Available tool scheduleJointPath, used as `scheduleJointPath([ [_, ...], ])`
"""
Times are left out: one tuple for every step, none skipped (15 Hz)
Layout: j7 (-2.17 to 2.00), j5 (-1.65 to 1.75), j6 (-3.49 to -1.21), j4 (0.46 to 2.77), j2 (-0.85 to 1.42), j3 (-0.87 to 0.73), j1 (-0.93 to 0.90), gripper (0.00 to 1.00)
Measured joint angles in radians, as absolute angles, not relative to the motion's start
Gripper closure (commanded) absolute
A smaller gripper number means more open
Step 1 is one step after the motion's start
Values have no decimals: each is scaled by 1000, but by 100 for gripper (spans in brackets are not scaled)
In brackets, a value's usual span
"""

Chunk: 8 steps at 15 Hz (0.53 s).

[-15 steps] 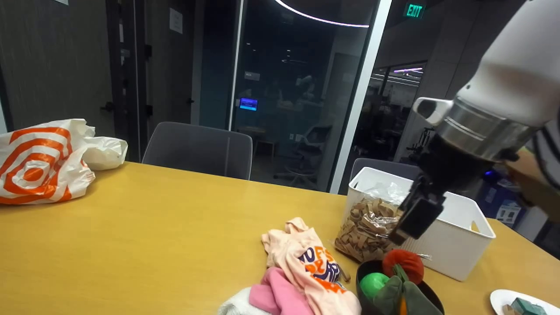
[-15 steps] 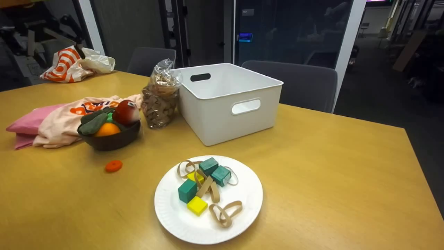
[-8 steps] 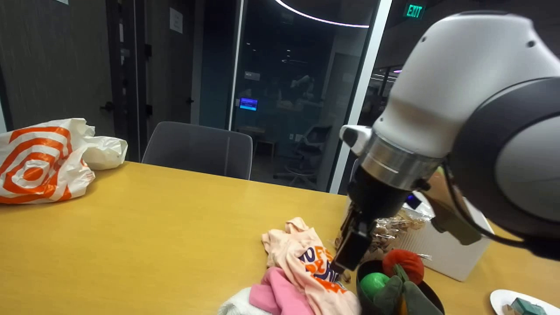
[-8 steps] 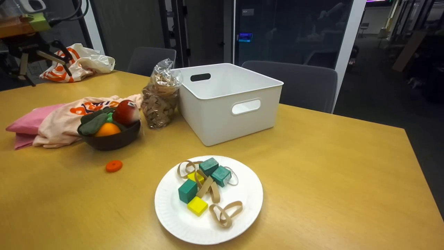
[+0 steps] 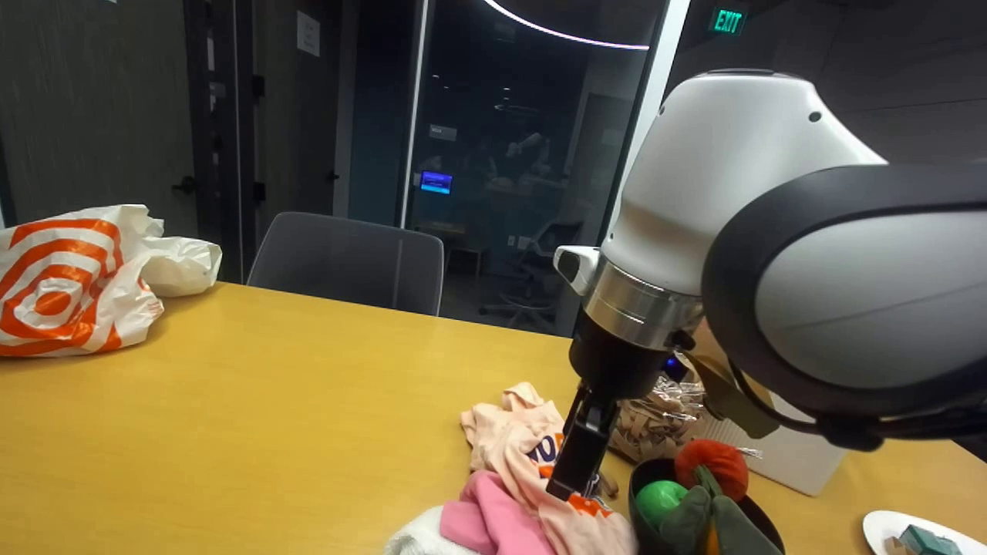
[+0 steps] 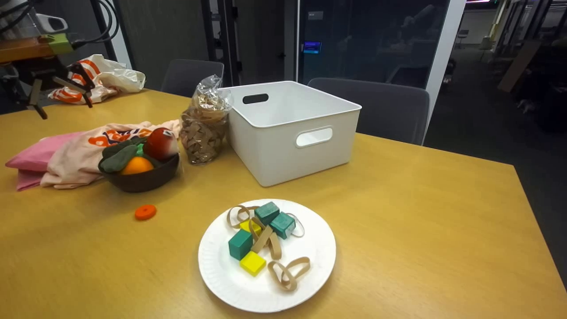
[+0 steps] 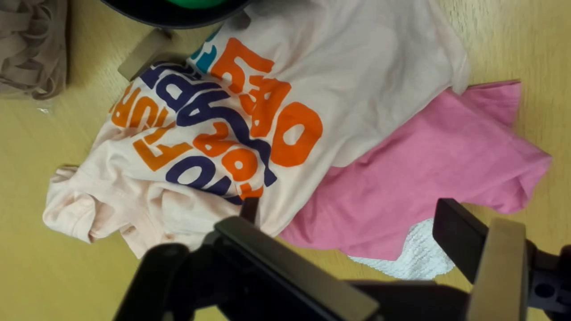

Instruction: Pick up the cloths on the table and hang them around the white basket

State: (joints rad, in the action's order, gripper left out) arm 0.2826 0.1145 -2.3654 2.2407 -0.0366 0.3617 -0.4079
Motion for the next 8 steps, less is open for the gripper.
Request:
scheduleJointPath([
  [275, 114, -2369, 2240, -30, 362, -408, 0],
  [263, 114, -2380, 2239, -20, 362, -407, 0],
  [246, 115, -2399, 2235, -5, 362, -407, 0],
  [232, 115, -2423, 2228, 14, 362, -407, 0],
  [217, 118, -2449, 2216, 37, 362, -407, 0],
  [197, 125, -2472, 2199, 63, 362, -407, 0],
  [168, 136, -2486, 2176, 92, 362, -408, 0],
  [131, 151, -2496, 2147, 123, 362, -409, 0],
])
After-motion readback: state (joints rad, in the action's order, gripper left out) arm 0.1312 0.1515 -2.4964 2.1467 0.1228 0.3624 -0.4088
